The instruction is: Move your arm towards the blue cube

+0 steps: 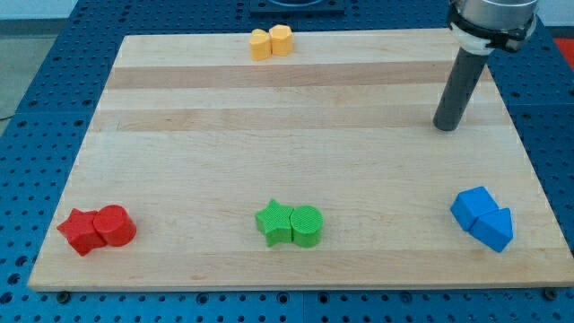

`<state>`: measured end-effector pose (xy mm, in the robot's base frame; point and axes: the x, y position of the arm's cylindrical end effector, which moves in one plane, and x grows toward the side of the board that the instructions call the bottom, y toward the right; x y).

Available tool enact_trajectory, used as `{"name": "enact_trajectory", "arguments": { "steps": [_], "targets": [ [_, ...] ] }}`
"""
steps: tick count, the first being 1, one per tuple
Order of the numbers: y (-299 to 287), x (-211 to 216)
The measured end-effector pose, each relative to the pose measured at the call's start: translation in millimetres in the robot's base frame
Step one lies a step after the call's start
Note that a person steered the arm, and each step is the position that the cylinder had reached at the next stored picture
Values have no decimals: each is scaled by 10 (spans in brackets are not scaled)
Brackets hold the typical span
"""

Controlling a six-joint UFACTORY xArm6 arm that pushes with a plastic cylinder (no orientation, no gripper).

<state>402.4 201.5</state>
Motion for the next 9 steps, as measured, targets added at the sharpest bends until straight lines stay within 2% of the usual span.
{"name": "enact_trajectory", "arguments": {
  "steps": [1, 4, 6, 7, 8, 9],
  "targets": [
    [0, -182],
    [-69, -182],
    [-1559, -179],
    [-1620, -179],
    [-1620, -59],
    [-1620, 548]
  ]
}}
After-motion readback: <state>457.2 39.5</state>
